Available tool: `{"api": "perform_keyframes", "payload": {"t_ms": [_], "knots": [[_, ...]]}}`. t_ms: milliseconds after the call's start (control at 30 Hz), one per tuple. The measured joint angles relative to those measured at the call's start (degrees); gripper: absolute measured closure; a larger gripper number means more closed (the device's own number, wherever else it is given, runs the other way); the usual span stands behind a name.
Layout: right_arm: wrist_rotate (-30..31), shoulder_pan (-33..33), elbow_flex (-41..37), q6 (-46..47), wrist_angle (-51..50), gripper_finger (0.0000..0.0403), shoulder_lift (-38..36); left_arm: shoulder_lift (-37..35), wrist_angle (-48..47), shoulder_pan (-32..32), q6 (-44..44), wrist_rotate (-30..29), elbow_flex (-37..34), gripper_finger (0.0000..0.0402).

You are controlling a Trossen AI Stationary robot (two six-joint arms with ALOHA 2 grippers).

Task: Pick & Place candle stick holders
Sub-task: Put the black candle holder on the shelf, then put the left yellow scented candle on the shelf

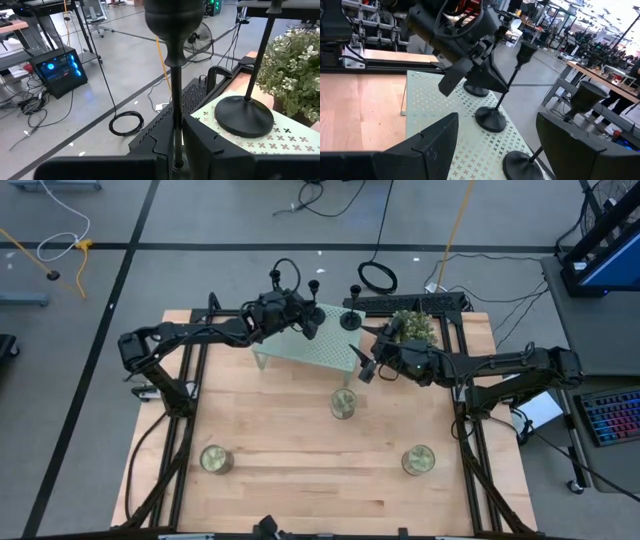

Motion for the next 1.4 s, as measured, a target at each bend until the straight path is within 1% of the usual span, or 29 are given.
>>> {"api": "perform_keyframes", "payload": {"t_ms": [67,333,433,500,567,667,800,900,1000,1067,1267,1400], "knots": [[-0.8,0.0,0.0,0.2,-1.2,0.014,0.0,0.0,0.0,0.0,0.0,0.0,0.0,0.0358],[-8.5,0.1,0.0,1.7,-4.3,0.014,0.0,0.0,-3.9,0.0,0.9,0.0,0.0,0.0355],[-9.1,0.7,0.0,1.7,-4.8,0.014,0.0,0.0,-4.6,0.0,1.0,0.7,0.0,0.0354],[-9.1,1.2,0.0,1.6,-5.3,0.014,0.0,0.0,-4.7,0.0,1.7,1.2,0.0,0.0346],[-9.1,1.8,0.0,1.7,-6.0,0.014,0.0,-0.1,-4.7,0.0,2.3,1.3,0.0,0.0328],[-9.0,2.6,0.0,1.7,-5.9,0.014,0.0,-0.2,-4.9,-0.1,1.7,1.3,0.0,0.0287],[-9.1,3.4,0.0,1.7,-6.0,0.014,0.0,-0.7,-9.8,-1.0,1.5,1.2,0.0,0.0232],[-9.1,3.8,0.0,1.7,-5.9,0.014,0.0,-2.7,-14.4,-2.4,4.3,1.3,0.0,0.02],[-9.0,3.8,0.0,1.7,-5.9,0.014,0.0,-6.2,-20.6,-4.6,4.7,1.3,0.0,0.0183],[-9.0,3.8,0.0,1.7,-6.0,0.014,0.0,-9.2,-24.0,-6.5,5.6,1.3,0.0,0.018],[-9.0,3.8,0.0,1.6,-5.9,0.014,0.0,-19.0,-37.9,-12.9,6.2,1.3,0.0,0.0179],[-9.0,3.8,0.0,1.6,-5.9,0.014,0.0,-24.1,-45.7,-17.2,1.8,1.4,0.0,0.0179]]}}
